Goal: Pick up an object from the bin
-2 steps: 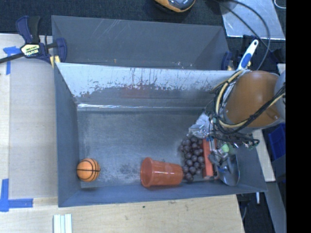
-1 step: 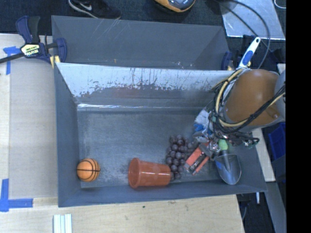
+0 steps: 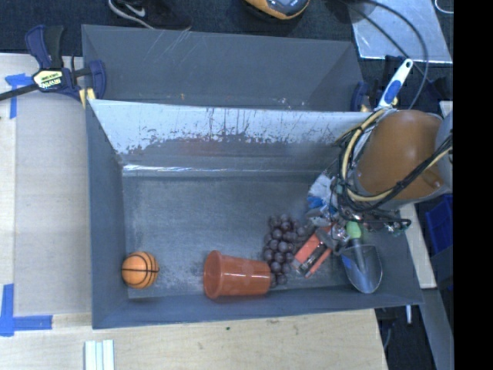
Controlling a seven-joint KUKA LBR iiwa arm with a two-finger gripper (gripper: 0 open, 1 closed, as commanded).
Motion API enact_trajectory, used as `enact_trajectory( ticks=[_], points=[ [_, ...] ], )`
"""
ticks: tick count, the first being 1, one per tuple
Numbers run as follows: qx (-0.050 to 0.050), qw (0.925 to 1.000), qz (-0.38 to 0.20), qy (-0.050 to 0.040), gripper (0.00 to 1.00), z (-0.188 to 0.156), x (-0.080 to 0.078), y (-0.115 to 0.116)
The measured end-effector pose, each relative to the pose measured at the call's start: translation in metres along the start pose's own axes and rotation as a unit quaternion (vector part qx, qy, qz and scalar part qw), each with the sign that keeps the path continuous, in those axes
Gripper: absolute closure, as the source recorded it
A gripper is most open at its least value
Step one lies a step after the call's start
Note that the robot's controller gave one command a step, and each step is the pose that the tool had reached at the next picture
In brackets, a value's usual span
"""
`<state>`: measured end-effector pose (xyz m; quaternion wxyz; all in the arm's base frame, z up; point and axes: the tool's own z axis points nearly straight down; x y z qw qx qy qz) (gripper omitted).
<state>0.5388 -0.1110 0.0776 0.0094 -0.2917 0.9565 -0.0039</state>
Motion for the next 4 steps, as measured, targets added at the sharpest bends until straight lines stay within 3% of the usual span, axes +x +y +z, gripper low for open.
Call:
enact_trajectory(
  ticks=[2, 4],
  points=[
    [-0.002, 1.0000, 0.001, 0.0018, 1.00, -0.026, 0.001, 0.002],
    [0.002, 1.0000, 0.002, -0.0009, 1.00, -0.052, 0.000, -0.002]
  ],
)
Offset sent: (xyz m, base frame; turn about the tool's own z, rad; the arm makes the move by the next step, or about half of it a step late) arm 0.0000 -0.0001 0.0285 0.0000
